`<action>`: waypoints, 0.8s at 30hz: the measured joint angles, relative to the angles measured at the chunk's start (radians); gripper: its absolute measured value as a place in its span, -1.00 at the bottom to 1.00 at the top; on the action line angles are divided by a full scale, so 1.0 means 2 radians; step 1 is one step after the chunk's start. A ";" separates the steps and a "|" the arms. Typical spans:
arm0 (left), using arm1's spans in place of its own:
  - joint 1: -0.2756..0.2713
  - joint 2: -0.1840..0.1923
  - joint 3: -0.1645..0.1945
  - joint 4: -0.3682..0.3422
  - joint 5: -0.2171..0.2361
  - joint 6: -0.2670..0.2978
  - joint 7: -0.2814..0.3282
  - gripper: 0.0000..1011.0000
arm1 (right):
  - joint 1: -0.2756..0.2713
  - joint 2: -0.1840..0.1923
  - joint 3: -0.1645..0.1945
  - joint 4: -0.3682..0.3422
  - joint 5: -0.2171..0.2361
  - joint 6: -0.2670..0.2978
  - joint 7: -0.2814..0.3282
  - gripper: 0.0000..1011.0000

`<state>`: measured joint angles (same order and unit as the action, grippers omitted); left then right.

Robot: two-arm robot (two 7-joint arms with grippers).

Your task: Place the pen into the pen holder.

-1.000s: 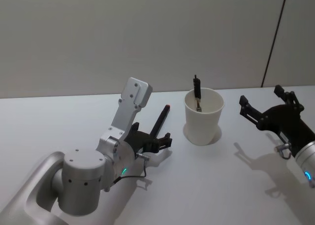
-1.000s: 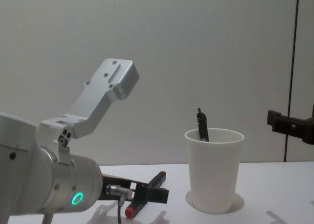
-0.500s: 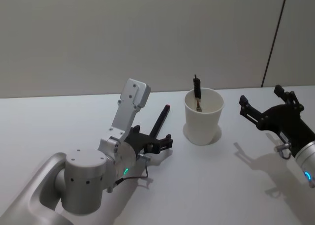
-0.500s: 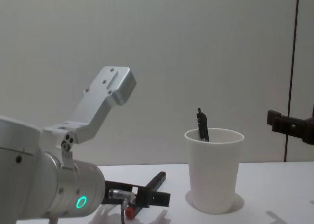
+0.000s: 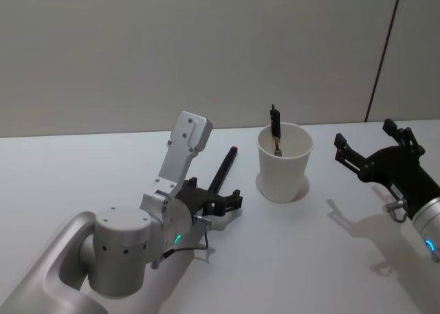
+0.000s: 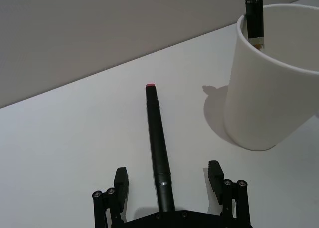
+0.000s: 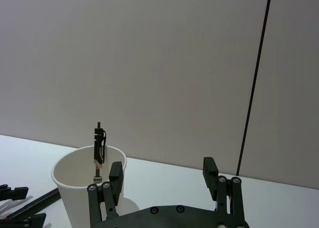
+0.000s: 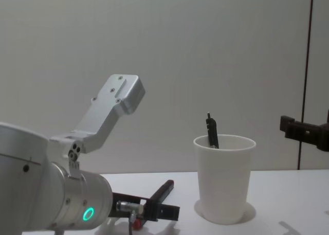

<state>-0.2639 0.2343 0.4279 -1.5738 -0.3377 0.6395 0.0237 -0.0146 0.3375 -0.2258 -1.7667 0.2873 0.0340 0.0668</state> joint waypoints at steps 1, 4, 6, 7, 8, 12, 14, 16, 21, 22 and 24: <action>0.000 0.000 0.000 0.001 0.000 0.001 -0.001 0.98 | 0.000 0.000 0.000 0.000 0.000 0.000 0.000 0.98; -0.001 -0.001 -0.001 0.002 0.000 0.002 -0.002 0.98 | 0.000 0.000 0.000 0.000 0.000 0.000 0.000 0.98; -0.001 -0.002 -0.001 0.004 0.000 0.003 -0.002 0.98 | 0.000 0.000 0.000 0.000 0.000 0.000 0.000 0.98; -0.002 -0.003 -0.002 0.004 0.000 0.003 -0.002 0.98 | 0.000 0.000 0.000 0.000 0.000 0.000 0.000 0.98; -0.002 -0.003 -0.002 0.005 -0.001 0.003 -0.002 0.98 | 0.000 0.000 0.000 0.000 0.000 0.000 0.000 0.98; -0.002 -0.004 -0.003 0.006 -0.002 0.005 -0.002 0.98 | 0.000 0.000 0.000 0.000 0.000 0.000 0.000 0.98; -0.002 -0.005 -0.004 0.007 -0.003 0.006 -0.001 0.98 | 0.000 0.000 0.000 0.000 0.000 0.000 0.000 0.98; -0.002 -0.005 -0.004 0.007 -0.004 0.006 0.000 0.98 | 0.000 0.000 0.000 0.000 0.000 0.000 0.000 0.98; -0.001 -0.006 -0.005 0.008 -0.006 0.006 0.002 0.98 | 0.000 0.000 0.000 0.000 0.000 0.000 0.000 0.98; -0.001 -0.006 -0.005 0.008 -0.007 0.006 0.002 0.98 | 0.000 0.000 0.000 0.000 0.000 0.000 0.000 0.98; -0.001 -0.007 -0.006 0.009 -0.007 0.007 0.003 0.98 | 0.000 0.000 0.000 0.000 0.000 0.000 0.000 0.98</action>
<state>-0.2665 0.2212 0.4164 -1.5566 -0.3519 0.6529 0.0291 -0.0147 0.3375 -0.2258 -1.7667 0.2874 0.0340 0.0667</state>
